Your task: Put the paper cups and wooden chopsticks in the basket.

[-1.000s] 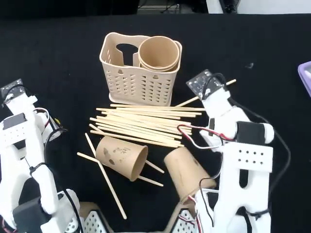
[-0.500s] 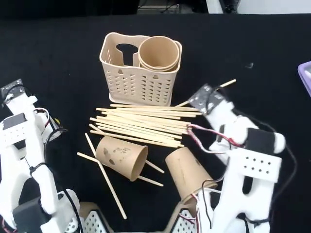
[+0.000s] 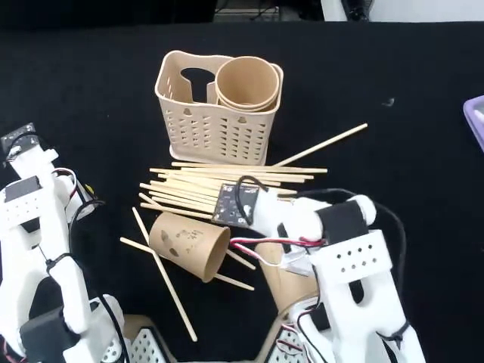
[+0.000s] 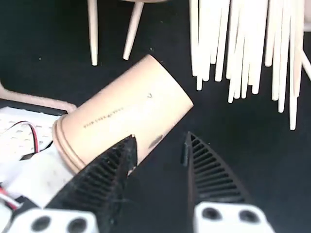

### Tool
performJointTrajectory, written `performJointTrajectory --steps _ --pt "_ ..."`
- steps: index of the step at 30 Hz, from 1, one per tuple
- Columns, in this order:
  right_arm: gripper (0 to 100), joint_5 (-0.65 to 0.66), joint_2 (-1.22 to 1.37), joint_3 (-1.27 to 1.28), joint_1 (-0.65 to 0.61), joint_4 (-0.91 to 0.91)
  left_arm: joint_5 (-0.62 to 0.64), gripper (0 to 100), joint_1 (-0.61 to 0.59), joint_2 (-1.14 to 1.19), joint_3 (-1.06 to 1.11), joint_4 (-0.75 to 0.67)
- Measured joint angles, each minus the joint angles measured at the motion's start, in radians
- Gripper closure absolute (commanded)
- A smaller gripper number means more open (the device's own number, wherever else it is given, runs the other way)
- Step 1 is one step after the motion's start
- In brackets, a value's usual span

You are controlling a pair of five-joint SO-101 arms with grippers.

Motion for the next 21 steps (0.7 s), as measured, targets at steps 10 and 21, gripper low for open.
performJointTrajectory --steps 10,21 --pt "84.2 -0.071 0.000 0.204 -0.288 -0.080 0.000 79 0.000 0.000 0.000 0.000" --pt "84.3 -0.158 0.000 0.367 -0.141 -0.325 0.000 79 0.000 0.000 0.000 0.000"
